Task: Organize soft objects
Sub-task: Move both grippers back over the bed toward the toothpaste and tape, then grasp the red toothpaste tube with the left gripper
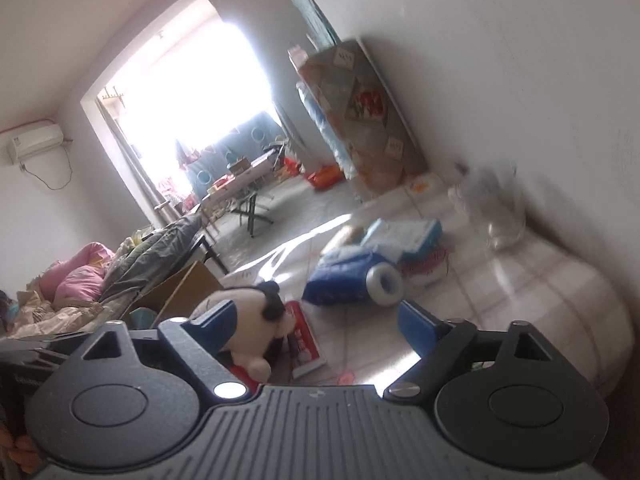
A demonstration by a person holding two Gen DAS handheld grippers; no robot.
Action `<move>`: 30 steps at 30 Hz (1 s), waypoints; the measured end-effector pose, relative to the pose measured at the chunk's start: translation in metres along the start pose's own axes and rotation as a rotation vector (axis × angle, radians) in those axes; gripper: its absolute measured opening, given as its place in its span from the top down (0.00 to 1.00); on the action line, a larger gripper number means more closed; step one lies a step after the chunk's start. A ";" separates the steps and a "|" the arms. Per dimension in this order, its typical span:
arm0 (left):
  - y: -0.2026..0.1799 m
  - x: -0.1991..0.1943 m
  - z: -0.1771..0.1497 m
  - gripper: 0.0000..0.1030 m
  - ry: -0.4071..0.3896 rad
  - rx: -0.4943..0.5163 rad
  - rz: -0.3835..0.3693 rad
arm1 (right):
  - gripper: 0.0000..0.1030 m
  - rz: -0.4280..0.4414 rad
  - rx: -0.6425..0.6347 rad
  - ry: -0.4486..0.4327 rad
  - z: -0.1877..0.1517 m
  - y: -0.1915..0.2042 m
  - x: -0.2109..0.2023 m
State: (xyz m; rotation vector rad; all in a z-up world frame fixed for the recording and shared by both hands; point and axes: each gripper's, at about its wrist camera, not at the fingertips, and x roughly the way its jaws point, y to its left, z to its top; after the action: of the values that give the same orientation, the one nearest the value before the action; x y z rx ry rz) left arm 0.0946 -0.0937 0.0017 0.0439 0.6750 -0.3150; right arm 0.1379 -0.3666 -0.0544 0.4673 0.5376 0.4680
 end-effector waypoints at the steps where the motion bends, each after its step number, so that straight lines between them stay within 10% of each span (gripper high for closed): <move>1: -0.004 0.007 0.000 0.07 0.006 0.016 -0.005 | 0.25 0.008 0.011 0.015 -0.001 -0.004 0.004; 10: -0.013 0.068 0.000 0.25 0.112 0.080 0.031 | 0.53 0.070 -0.042 0.247 0.006 -0.011 0.089; 22: 0.004 0.065 -0.010 0.26 0.130 0.090 0.049 | 0.54 0.088 -0.345 0.550 -0.005 0.028 0.195; 30: 0.013 0.064 -0.011 0.26 0.121 0.065 0.024 | 0.54 0.090 -0.532 0.590 -0.011 0.057 0.202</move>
State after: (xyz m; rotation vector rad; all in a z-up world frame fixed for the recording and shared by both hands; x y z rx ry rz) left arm 0.1389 -0.0973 -0.0469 0.1337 0.7838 -0.3132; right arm 0.2687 -0.2107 -0.1074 -0.1725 0.9243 0.8153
